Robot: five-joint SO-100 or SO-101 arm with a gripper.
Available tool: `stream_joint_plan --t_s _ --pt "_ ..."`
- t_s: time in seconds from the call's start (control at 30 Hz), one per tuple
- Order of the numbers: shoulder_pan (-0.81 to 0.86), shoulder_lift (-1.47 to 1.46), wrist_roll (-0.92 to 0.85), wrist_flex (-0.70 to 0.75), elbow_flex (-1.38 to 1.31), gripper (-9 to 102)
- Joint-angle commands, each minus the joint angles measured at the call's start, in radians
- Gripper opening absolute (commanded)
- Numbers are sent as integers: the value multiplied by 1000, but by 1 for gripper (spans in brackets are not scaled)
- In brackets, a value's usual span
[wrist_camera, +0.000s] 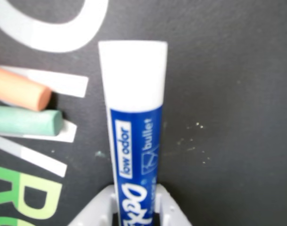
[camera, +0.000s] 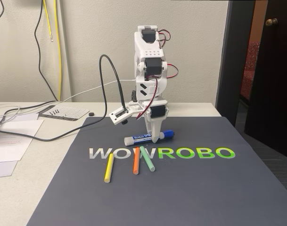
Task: Pick up the blue marker.
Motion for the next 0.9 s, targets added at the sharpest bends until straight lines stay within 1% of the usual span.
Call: stream_joint_plan --t_s 0.0,0.13,0.43,0.6,0.77,0.87 --pt "-11 37 15 -3 -37 0" --pt "-12 138 64 15 -41 0" --pt "-8 614 225 137 -48 0" --pt "-2 844 305 137 8 0" --pt "0 1089 325 77 164 0" --pt "6 1170 365 60 216 0"
